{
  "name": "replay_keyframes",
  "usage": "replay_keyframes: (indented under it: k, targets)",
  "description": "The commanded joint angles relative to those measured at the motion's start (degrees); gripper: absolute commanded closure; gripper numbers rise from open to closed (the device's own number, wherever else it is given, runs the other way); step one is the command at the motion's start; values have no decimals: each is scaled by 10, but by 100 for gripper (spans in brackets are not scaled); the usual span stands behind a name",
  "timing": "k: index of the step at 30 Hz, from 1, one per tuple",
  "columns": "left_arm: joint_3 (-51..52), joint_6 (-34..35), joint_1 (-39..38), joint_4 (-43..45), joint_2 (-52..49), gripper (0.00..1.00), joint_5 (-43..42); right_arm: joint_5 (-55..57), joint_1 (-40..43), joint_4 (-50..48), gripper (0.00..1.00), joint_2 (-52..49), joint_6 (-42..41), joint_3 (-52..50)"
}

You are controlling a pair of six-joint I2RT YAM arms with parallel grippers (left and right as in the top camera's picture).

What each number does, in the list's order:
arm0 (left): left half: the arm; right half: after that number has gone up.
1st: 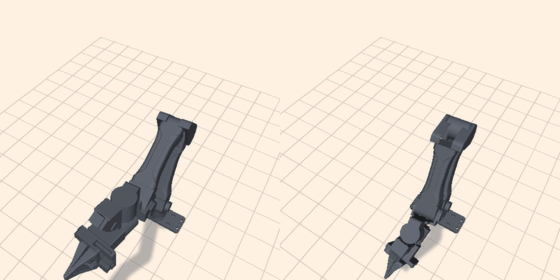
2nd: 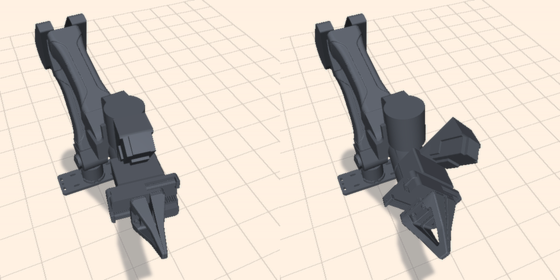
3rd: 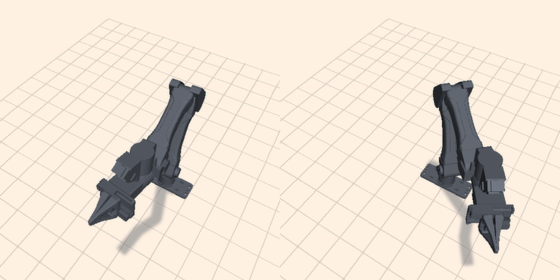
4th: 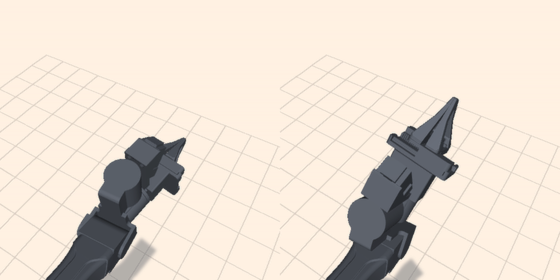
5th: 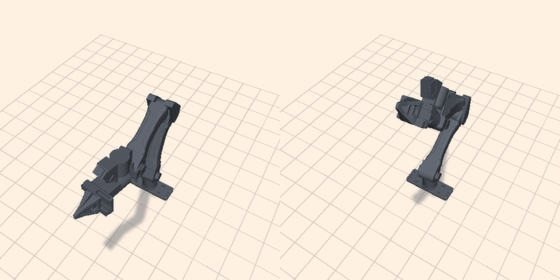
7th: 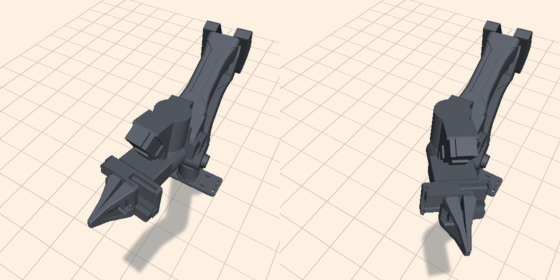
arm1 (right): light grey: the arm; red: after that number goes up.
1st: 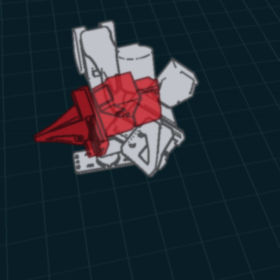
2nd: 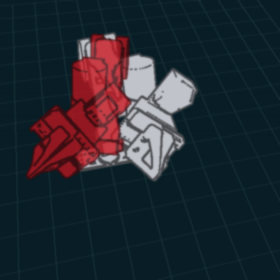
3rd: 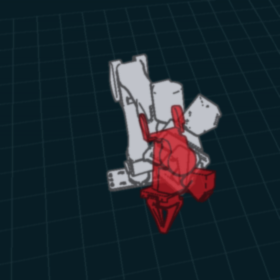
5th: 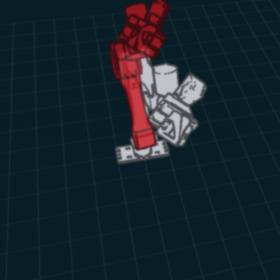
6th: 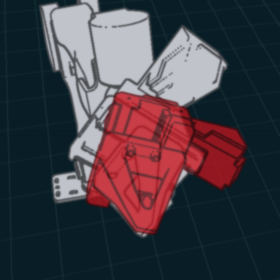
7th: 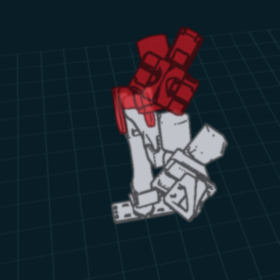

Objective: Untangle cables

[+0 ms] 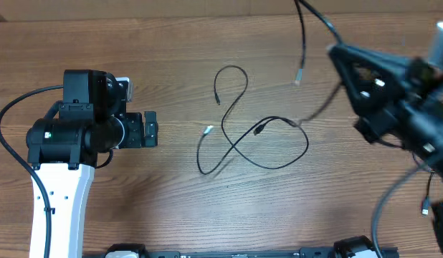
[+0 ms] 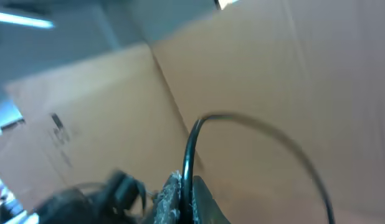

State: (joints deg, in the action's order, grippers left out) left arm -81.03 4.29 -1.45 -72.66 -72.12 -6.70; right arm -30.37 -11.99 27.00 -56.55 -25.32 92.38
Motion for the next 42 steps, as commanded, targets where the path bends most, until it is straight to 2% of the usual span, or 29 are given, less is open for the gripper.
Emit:
replay_keyframes:
  k: [1, 6, 10, 15, 33, 36, 40, 42]
  targets:
    - [-4, 0, 3, 0, 5, 1, -4, 54, 2, -17, 96, -14, -13, 31]
    - [-4, 0, 3, 0, 5, 0, -4, 51, 2, -1, 96, -54, -32, 87]
    - [-4, 0, 3, 0, 5, 0, -4, 46, 2, 90, 96, -95, -23, 139]
    - [-4, 0, 3, 0, 5, 0, -4, 19, 2, 159, 96, -133, -14, 166]
    - [-4, 1, 3, 0, 5, 0, -8, 12, 25, 233, 96, -140, 1, 209]
    - [-4, 56, 3, -26, 5, 0, -90, 12, 48, 225, 96, -140, 1, 236]
    - [-4, 48, 3, -36, 3, 0, -168, 14, 91, 226, 96, -147, 1, 280]
    - [-4, 4, 2, -41, -2, 0, -206, 14, 122, 226, 96, -153, 0, 297]
